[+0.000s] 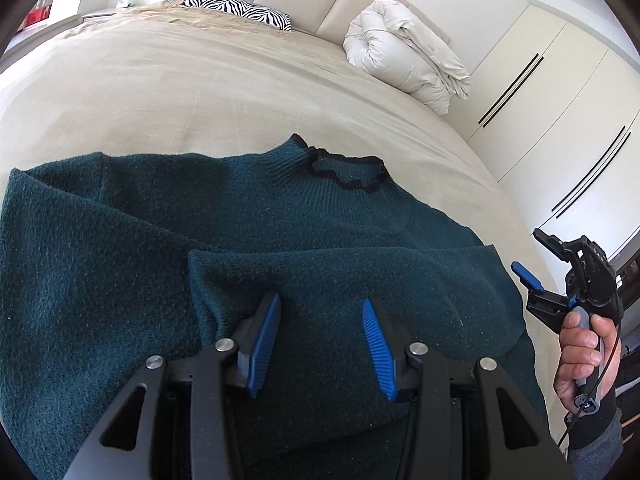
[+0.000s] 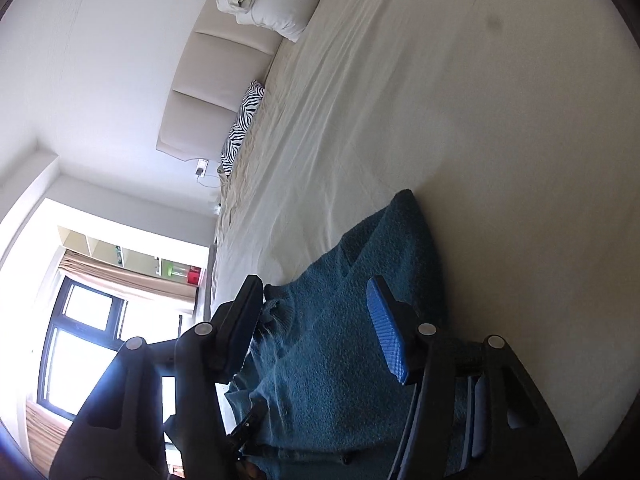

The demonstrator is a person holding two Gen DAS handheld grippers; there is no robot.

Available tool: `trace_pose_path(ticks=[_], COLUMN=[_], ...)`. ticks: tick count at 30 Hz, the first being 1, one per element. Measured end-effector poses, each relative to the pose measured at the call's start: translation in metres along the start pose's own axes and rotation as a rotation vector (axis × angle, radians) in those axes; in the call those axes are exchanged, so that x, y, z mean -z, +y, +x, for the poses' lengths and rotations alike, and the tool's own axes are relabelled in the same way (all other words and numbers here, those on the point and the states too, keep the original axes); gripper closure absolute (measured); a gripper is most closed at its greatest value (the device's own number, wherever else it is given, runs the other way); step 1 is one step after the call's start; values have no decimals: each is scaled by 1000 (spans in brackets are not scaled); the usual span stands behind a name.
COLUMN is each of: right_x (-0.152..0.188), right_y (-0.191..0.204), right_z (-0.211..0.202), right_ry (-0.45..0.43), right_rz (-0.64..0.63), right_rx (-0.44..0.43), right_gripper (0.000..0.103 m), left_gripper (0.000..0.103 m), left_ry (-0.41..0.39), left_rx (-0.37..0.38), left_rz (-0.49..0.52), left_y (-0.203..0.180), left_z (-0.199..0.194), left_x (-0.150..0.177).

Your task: Fold small clothes

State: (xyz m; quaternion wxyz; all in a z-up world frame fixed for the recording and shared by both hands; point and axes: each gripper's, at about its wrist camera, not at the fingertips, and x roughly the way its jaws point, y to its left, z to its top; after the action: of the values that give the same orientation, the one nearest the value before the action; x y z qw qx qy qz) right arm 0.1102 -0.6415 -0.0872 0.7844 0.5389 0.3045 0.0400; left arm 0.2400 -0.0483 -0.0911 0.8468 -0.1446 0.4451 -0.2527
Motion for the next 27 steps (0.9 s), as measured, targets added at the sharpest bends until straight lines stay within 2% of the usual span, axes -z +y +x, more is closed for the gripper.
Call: trace_pose_path(ticks=[1, 3, 4, 5, 6, 9, 10, 14, 16, 18, 19, 20, 22, 24, 26, 27], right_x=[-4, -5, -2, 2, 5, 15, 18, 26, 36, 51, 58, 66, 81, 94, 109, 113], right_y=[-4, -21, -27, -30, -32, -39, -40, -39, -37, -33, -31, -29, -27, -29, -27, -26], right_z=[10, 29, 32, 27, 22, -3, -14, -52, -62, -70, -71, -70, -67, -66, -67, -69], right_ry=[20, 53, 44, 23, 20, 14, 13, -14, 1, 21, 37, 49, 72, 98, 107, 110], right_rz=[8, 24, 11, -13, -32, -14, -3, 16, 1, -19, -27, -35, -45, -43, -51, -58], right_rx=[6, 76, 61, 46, 39, 42, 45, 21, 11, 9, 7, 6, 26, 36, 35, 33], right_gripper=[49, 51, 53, 60, 63, 60, 60, 56, 56, 56, 56, 56, 56, 56, 56, 56], left_gripper=[57, 57, 57, 57, 57, 56, 53, 51, 50, 50, 56, 61, 83, 98, 98, 98], left_ry=[-5, -11, -12, -13, -15, -21, -27, -114, -123, -92, -81, -82, -86, -71, -75, -74], left_rx=[0, 0, 0, 1, 1, -12, -22, -54, -108, -169, -179, -133, -73, -91, -73, -89], left_rz=[3, 6, 6, 4, 1, -42, -49, -54, -73, -95, -116, -154, -238, -260, -280, -269], left_y=[0, -1, 0, 0, 0, 0, -2, 0, 16, 41, 56, 71, 94, 105, 109, 107], left_z=[-1, -1, -2, -3, -7, -23, -31, -71, -82, -81, -80, -80, -85, -86, -88, -90], left_x=[1, 1, 2, 2, 5, 7, 8, 15, 18, 22, 25, 27, 29, 29, 32, 32])
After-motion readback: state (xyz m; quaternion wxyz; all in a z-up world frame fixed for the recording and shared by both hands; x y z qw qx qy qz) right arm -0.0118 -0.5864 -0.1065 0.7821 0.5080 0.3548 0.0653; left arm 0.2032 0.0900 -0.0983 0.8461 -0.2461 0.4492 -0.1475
